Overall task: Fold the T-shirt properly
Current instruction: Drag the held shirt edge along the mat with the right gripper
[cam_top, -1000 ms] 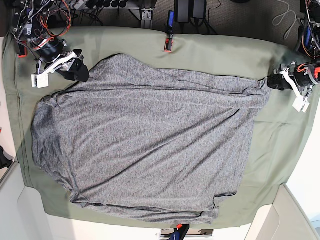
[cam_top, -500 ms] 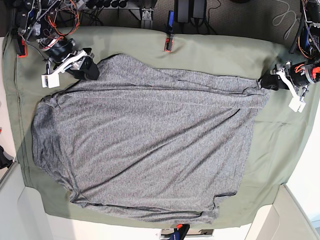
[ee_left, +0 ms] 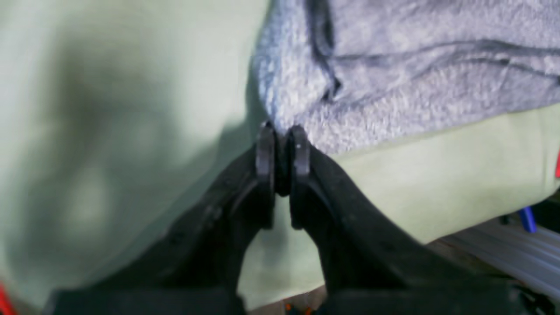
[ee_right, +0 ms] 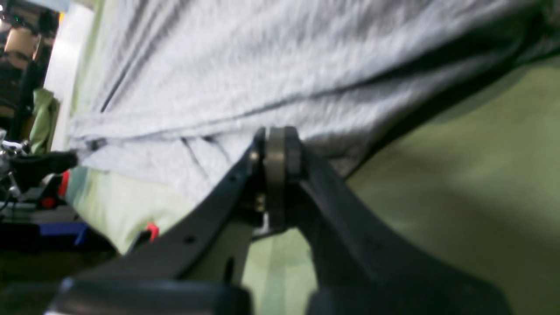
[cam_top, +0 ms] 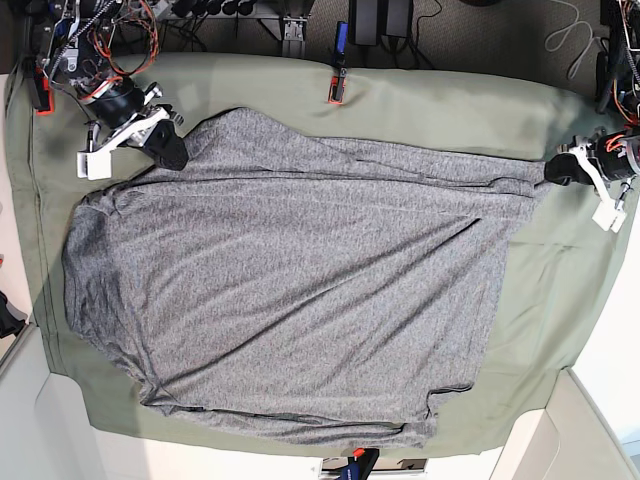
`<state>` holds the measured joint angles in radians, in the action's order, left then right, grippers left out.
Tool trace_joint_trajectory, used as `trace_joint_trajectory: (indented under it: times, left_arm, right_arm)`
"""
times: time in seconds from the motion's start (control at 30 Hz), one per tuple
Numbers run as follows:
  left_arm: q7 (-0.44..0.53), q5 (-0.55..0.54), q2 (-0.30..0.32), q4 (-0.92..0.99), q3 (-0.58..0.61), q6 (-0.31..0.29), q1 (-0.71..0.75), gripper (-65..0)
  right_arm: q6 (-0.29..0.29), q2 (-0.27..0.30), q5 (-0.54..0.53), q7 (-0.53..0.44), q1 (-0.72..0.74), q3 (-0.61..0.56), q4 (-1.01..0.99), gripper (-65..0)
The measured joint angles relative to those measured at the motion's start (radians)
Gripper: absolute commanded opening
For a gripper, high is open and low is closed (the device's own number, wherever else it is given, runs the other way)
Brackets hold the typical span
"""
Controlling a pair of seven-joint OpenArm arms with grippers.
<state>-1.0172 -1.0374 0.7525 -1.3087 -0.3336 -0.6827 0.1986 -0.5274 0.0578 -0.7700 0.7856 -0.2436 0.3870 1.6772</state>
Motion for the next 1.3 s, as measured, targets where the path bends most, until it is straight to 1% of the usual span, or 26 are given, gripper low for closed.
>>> trace_joint_trajectory:
  times: [0.17,0.23,0.3,0.4,0.43,0.5,0.53,0.57,0.63,0.7,0.73,0.8,0.9,1.0,1.1,1.13,1.23,1.27,1.3]
  left_arm:
    - [-0.011,-0.023,0.021,0.000,0.000,0.000,0.000,-61.2]
    - [-0.011,-0.023,0.023,0.000,0.000,-0.001,0.000,-61.2]
    - [-0.012,-0.030,0.023,0.000,0.000,-0.001,0.000,-61.2]
    - [-0.011,-0.035,0.023,0.000,0.000,-0.001,0.000,-61.2]
    - [-0.012,-0.036,0.023,0.000,0.000,-0.001,0.000,-61.2]
    - [-0.012,-0.037,0.022,0.000,0.000,-0.001,0.000,-61.2]
    - [-0.012,-0.037,0.021,0.000,0.000,-0.001,0.000,-61.2]
    - [-0.012,-0.037,0.020,0.000,0.000,-0.001,0.000,-61.2]
    - [-0.012,-0.038,0.017,0.000,0.000,-0.002,0.000,-61.1]
    - [-0.015,-0.039,0.015,0.000,0.000,-0.002,0.000,-61.1]
    - [-0.015,-0.040,0.015,0.000,0.000,-0.002,0.000,-61.1]
    - [-0.015,-0.040,0.015,0.000,0.000,-0.002,0.000,-61.1]
    - [-0.015,-0.042,0.015,0.000,0.000,-0.002,0.000,-61.1]
    - [-0.015,-0.042,0.015,0.000,0.000,-0.002,0.000,-61.1]
    - [-0.015,-0.041,0.015,0.000,0.000,-0.002,0.000,-61.1]
    - [-0.015,-0.041,0.015,0.000,0.000,-0.002,0.000,-61.1]
    - [-0.015,-0.042,0.015,0.000,0.000,-0.002,0.000,-61.1]
    - [-0.016,-0.041,0.015,0.000,0.000,-0.002,0.000,-61.1]
    - [-0.015,-0.042,0.015,0.000,0.000,-0.002,0.000,-61.1]
  right_arm:
    - [-0.007,0.000,-0.011,-0.003,0.046,0.011,0.000,-65.0]
    - [-0.013,0.000,-0.027,0.027,0.063,0.011,0.000,-65.0]
    - [-0.015,0.000,-0.026,0.080,0.077,0.011,0.000,-65.0]
    - [-0.015,0.000,-0.044,0.084,0.055,0.011,0.000,-65.0]
    - [-0.016,0.000,-0.056,0.084,0.041,0.011,0.000,-63.3]
    - [-0.025,0.000,-0.064,0.092,0.009,0.011,0.000,-43.3]
    - [-0.027,0.000,-0.065,0.093,-0.001,0.010,0.000,-36.5]
    - [-0.026,0.000,-0.065,0.094,-0.009,0.010,0.000,-33.2]
    - [-0.026,0.000,-0.064,0.079,-0.020,0.010,0.000,-32.9]
    - [-0.022,-0.003,-0.034,0.071,-0.025,0.010,0.000,-32.9]
    - [-0.007,-0.008,-0.020,0.067,-0.025,0.010,0.000,-32.9]
    - [-0.007,-0.024,-0.014,0.048,-0.025,0.004,0.000,-32.9]
    - [-0.003,-0.058,0.044,0.026,-0.014,-0.041,0.000,-32.9]
    - [0.027,-0.092,0.109,0.005,-0.014,-0.095,0.000,-32.9]
    - [0.057,-0.108,0.145,-0.011,-0.013,-0.121,0.000,-33.1]
    - [0.060,-0.108,0.146,-0.011,-0.013,-0.123,0.000,-35.6]
    - [0.069,-0.108,0.162,-0.012,-0.014,-0.124,0.000,-47.8]
    - [0.071,-0.106,0.162,-0.011,-0.014,-0.123,0.000,-49.8]
    - [0.071,-0.105,0.163,-0.006,-0.014,-0.123,0.000,-50.1]
